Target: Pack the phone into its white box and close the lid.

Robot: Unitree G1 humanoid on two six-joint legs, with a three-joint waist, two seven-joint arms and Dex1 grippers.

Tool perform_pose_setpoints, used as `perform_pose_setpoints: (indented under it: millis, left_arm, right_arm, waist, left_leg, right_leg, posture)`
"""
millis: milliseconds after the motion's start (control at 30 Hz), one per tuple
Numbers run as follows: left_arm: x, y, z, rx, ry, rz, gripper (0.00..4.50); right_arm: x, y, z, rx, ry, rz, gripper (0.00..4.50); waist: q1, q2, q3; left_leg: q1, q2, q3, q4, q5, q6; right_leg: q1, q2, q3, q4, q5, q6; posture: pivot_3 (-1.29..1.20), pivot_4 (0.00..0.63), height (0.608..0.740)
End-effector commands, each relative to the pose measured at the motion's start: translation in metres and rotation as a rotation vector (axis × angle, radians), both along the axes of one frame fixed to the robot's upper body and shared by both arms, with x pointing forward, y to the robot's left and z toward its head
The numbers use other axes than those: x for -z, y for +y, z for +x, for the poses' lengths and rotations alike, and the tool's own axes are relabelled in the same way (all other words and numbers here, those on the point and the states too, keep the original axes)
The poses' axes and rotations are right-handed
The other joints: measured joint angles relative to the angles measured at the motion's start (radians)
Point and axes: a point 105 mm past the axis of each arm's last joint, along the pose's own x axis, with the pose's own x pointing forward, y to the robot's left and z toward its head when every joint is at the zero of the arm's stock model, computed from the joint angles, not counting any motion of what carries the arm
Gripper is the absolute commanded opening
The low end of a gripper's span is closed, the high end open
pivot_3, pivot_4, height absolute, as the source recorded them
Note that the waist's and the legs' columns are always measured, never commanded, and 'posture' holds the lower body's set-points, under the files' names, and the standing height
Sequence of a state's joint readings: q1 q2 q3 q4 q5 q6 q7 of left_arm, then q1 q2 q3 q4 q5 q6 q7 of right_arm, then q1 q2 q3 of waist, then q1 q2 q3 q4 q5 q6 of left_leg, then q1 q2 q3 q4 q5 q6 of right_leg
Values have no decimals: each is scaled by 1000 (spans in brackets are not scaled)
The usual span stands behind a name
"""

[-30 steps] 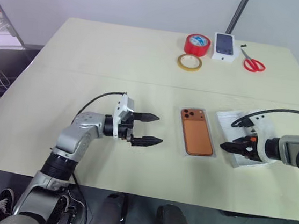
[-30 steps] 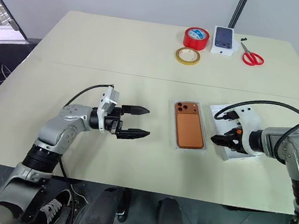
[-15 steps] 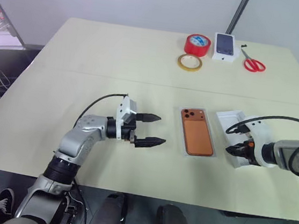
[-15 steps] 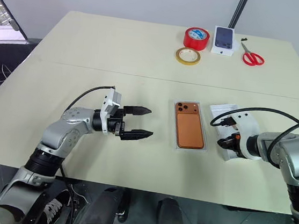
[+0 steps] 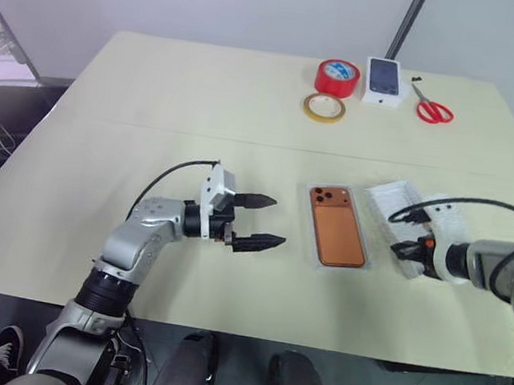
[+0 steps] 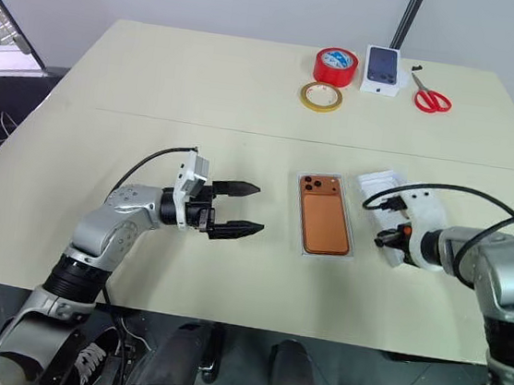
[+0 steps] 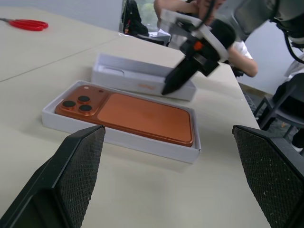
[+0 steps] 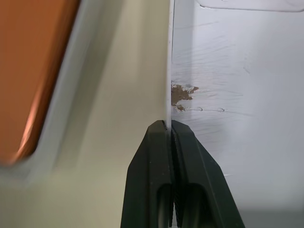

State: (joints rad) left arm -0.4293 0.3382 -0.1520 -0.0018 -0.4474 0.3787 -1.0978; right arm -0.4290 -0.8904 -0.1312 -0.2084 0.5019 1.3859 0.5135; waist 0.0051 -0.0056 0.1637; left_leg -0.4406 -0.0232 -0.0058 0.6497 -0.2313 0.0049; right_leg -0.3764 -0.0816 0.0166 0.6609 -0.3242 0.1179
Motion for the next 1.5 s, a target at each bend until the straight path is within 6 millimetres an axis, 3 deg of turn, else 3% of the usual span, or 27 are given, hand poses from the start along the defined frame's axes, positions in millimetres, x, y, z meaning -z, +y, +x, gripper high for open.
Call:
perform_pose_setpoints:
  millis: [33, 200, 300, 367, 500, 533, 733, 833, 1033, 1333, 1500]
  left_arm:
    - [-12, 0, 1, 6, -40, -22, 4500]
    - [-14, 3, 4, -16, -37, -33, 4500]
    - [-17, 5, 6, -32, -35, -43, 4500]
    - [-21, 8, 9, -60, -43, -57, 4500]
    - [-27, 16, 15, -118, -77, -72, 4500]
    - [-30, 19, 16, -136, -86, -86, 4500]
    - [-37, 33, 15, -168, -77, -124, 4500]
    - [-31, 38, 9, -140, -42, -98, 3201]
    - [-21, 31, 2, -130, -39, -77, 153]
    - [-5, 4, 0, -138, -26, -79, 69]
    - [8, -14, 2, -125, -12, -69, 69]
  right_arm:
    - [-40, 7, 25, -38, -204, 57, 18]
    - [-97, 66, 37, -165, -444, 599, 18]
    - [-109, 84, 30, -206, -449, 786, 18]
    - [-116, 108, 12, -320, -375, 1009, 18]
    - [-103, 128, -13, -426, -258, 1159, 18]
    - [-91, 132, -24, -435, -213, 1168, 18]
    - [-56, 148, -66, -383, -7, 1240, 18]
    - [-40, 147, -71, -332, 52, 1206, 0]
    - [-38, 145, -63, -300, 63, 1247, 0]
    - [-13, 150, -52, -253, 211, 1113, 0]
    - [-20, 148, -32, -211, 187, 1136, 0]
  waist:
    - [0, 0, 0]
    - [-14, 0, 0]
    - [-9, 0, 1]
    - [-6, 0, 1]
    - [-11, 1, 0]
    - [-11, 1, 0]
    - [-28, 1, 1]
    - [-29, 1, 1]
    - [-16, 0, 1]
    - [-17, 0, 1]
    - [-16, 0, 1]
  left_leg:
    - [0, 0, 0, 0, 0, 0]
    - [0, 1, 0, -1, 0, 0]
    - [-1, 0, 0, -1, 0, 0]
    - [-1, 0, 0, 0, 0, 0]
    - [-1, 0, -1, -1, 0, 0]
    - [-1, 0, -1, -1, 0, 0]
    - [-2, 0, 1, -1, 0, 0]
    - [0, 1, 1, -1, 0, 0]
    - [-1, 2, 1, 0, 0, 0]
    - [0, 1, 0, 0, 0, 1]
    - [0, 1, 0, 1, 0, 1]
  right_leg:
    - [0, 0, 0, 0, 0, 0]
    - [-1, 2, 0, 1, 0, 0]
    - [-1, 1, -1, 2, 0, 0]
    - [-1, 0, -1, 2, 0, 0]
    - [-2, 0, -1, 2, 0, 0]
    - [-2, 0, -1, 2, 0, 0]
    - [-2, -1, 0, 1, 0, 0]
    - [-1, 2, 1, 2, 0, 0]
    - [-1, 3, 1, 2, 0, 0]
    - [0, 1, 0, 0, 0, 0]
    - [1, 1, 0, 0, 0, 0]
  posture:
    - [0, 150, 740]
    - [0, 150, 740]
    - [0, 150, 740]
    - [0, 150, 740]
    - [0, 150, 740]
    - [0, 150, 740]
    - [0, 150, 740]
    - [0, 150, 740]
    - [0, 150, 740]
    - [0, 150, 740]
    - [0, 150, 740]
